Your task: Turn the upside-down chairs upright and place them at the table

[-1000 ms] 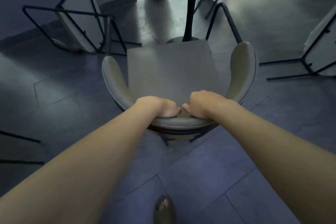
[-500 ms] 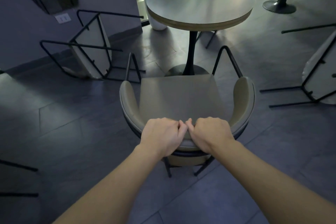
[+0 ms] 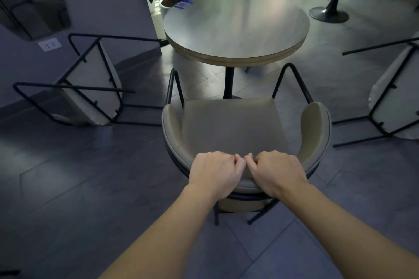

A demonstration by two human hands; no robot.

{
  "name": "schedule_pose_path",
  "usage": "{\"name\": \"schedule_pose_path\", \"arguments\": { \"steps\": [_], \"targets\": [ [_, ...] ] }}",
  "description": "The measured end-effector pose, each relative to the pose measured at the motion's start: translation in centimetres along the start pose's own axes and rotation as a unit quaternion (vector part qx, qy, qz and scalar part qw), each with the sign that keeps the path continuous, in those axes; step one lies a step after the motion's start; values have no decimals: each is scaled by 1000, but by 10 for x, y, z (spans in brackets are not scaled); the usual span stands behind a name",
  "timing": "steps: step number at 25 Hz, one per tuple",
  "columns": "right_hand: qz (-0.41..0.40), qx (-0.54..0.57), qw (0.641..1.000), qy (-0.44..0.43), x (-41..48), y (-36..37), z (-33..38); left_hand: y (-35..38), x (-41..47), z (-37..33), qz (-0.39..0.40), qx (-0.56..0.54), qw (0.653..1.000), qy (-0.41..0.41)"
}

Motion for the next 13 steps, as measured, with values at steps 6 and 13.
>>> {"name": "schedule_pose_path", "arguments": {
  "steps": [6,13],
  "targets": [
    [-17,6,1000,3,68,-10,-23,4,77,12,5,8,1000,1],
    [40,102,994,21,112,-61,-15,-30,109,41,111,-152,981,-55]
  ]
}}
Point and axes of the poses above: each hand's wrist, its own x-axis towards the middle knuckle, its own y-axis out of the palm, z = x × y, the point moved 8 cm from there along x, towards the middle knuckle, and after that the axes turned 10 degrees about -y, right-handed, at the moved point
